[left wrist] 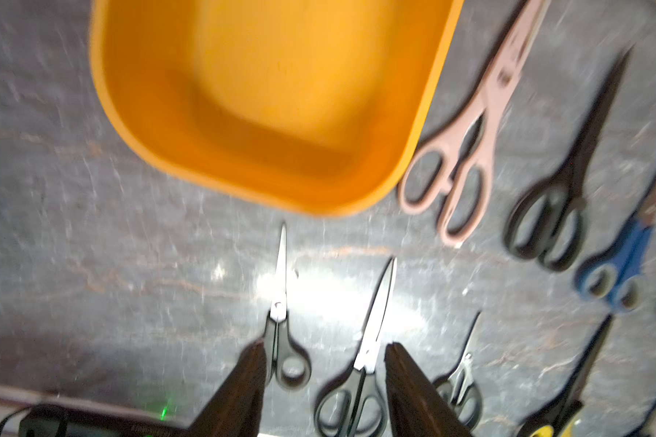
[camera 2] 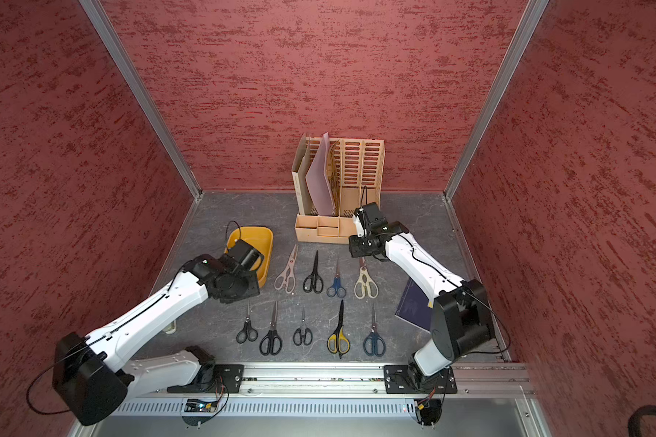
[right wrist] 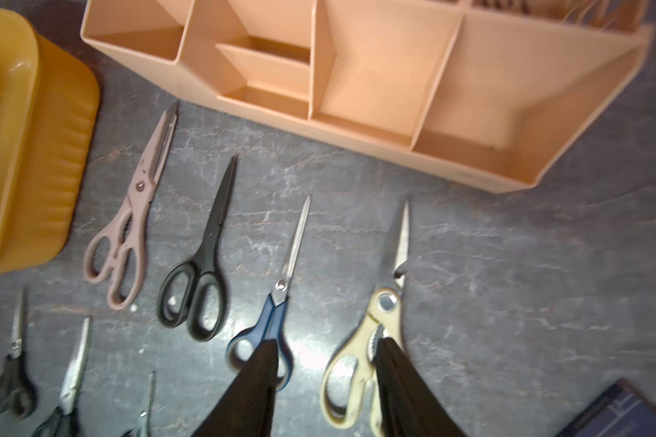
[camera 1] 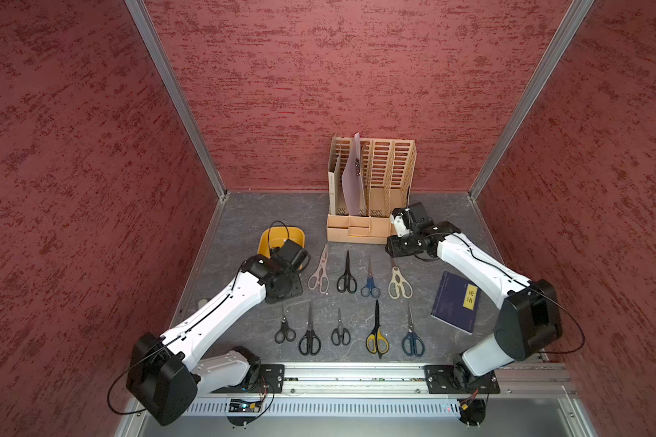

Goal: Take the scissors out of the storage box
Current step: Reset both arms

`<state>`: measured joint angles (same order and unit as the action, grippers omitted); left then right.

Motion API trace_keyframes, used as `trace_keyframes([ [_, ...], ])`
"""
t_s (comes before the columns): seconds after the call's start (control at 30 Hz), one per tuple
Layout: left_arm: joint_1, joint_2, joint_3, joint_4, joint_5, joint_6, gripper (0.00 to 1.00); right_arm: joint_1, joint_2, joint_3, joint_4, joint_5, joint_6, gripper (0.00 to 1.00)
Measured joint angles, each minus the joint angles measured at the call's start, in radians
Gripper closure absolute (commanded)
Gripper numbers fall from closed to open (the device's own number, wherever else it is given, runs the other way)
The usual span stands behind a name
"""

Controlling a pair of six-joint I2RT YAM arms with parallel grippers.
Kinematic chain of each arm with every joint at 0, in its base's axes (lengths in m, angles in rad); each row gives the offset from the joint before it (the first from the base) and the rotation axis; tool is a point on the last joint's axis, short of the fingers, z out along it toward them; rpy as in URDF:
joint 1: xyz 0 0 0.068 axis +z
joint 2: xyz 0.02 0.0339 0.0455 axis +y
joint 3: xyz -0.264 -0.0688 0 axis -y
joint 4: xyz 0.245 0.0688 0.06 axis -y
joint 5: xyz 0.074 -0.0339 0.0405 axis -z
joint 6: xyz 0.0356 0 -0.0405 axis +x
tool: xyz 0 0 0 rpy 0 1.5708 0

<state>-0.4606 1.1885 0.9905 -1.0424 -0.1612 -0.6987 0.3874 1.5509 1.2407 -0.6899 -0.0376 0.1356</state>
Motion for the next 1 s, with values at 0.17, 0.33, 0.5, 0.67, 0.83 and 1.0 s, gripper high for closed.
trace_keyframes([
  [0.17, 0.242, 0.04, -0.018, 0.227, -0.006, 0.159, 0.39, -0.106, -0.003, -0.098, 0.139, 0.112, -0.038, 0.42],
  [0.33, 0.433, 0.105, -0.138, 0.558, 0.008, 0.296, 0.26, -0.221, -0.001, -0.267, 0.404, 0.209, -0.043, 0.4],
  [0.5, 0.487, 0.169, -0.28, 0.907, 0.014, 0.431, 0.16, -0.233, -0.005, -0.464, 0.707, 0.291, -0.111, 0.34],
  [0.67, 0.488, 0.294, -0.362, 1.222, 0.026, 0.55, 0.11, -0.256, -0.033, -0.567, 0.959, 0.304, -0.159, 0.29],
  [0.83, 0.483, 0.369, -0.37, 1.369, 0.049, 0.624, 0.0, -0.281, -0.041, -0.757, 1.251, 0.302, -0.161, 0.02],
  [1.0, 0.471, 0.321, -0.554, 1.699, 0.06, 0.66, 0.0, -0.327, -0.018, -0.846, 1.457, 0.256, -0.146, 0.02],
])
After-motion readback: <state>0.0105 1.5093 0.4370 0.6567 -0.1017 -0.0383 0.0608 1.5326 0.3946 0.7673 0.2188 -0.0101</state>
